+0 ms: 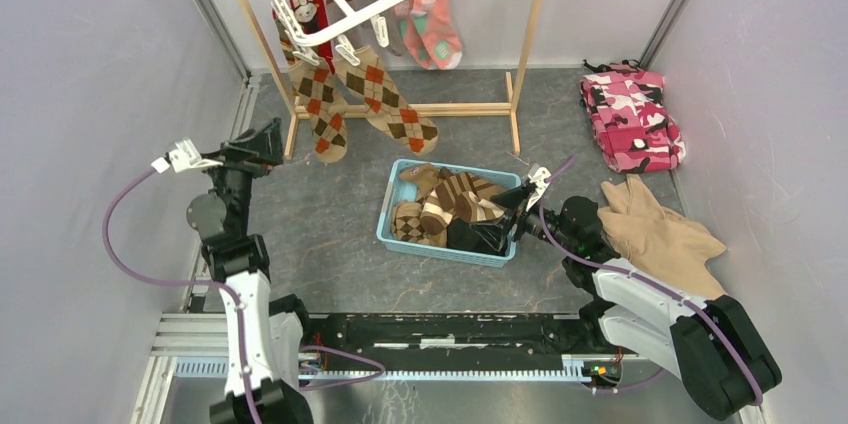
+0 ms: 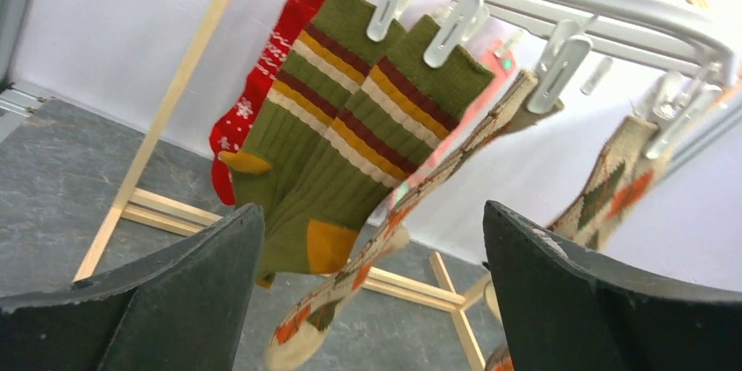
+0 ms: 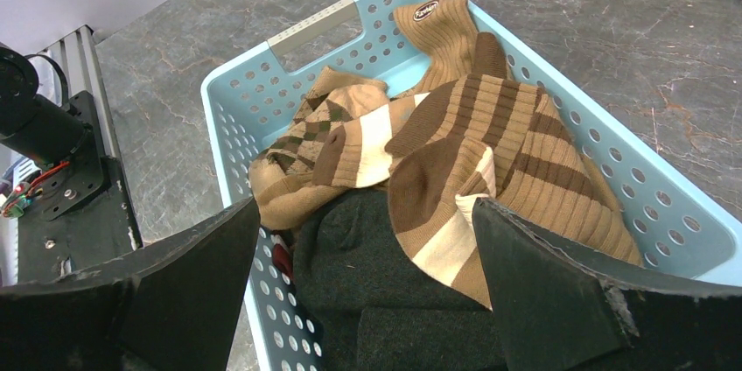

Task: Clip the socks to the hanger
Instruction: Rotate the hanger at the clothesline.

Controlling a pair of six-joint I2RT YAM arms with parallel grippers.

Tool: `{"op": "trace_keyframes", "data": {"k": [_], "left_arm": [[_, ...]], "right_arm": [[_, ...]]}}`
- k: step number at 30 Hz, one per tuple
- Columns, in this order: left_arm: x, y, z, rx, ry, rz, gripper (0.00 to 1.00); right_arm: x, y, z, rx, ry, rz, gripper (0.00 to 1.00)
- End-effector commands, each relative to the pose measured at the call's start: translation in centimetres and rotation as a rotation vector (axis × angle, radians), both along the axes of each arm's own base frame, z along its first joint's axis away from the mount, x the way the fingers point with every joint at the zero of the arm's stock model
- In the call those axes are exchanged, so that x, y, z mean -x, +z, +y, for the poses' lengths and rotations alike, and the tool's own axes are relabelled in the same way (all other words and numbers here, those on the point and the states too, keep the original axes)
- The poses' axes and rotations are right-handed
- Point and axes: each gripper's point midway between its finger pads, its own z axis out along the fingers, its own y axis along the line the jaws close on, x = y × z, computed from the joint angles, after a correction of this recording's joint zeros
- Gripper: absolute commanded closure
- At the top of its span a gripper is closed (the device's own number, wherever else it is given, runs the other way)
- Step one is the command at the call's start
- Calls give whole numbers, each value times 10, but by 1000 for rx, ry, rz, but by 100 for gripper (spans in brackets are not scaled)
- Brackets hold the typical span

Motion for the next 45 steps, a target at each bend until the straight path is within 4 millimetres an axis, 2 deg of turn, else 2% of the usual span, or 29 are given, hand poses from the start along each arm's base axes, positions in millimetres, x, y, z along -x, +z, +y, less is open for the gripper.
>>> {"op": "trace_keyframes", "data": {"k": [1,6,12,19,29,36,45], "left_arm": [[22,-22,-22,8,-86,60,0],[34,-47,-56,38,-275,132,0],[47,-62,-89,106,-464,183,1],[63,-85,-117,126,-558,238,9],[95,-82,-151,53,-660,207,10],[107,-101,-184,50,-786,225,11],[126,-126,-243,-7,-920,186,11]], "right_arm": [[-2,16,3,-22,21,-65,2],[0,19,4,-19,38,-81,2],[0,25,4,-7,44,-108,2],[-3,29,4,5,41,-116,2],[-5,27,5,15,43,-114,2],[-6,32,7,12,45,-120,2],[-9,29,4,30,27,-110,2]]}}
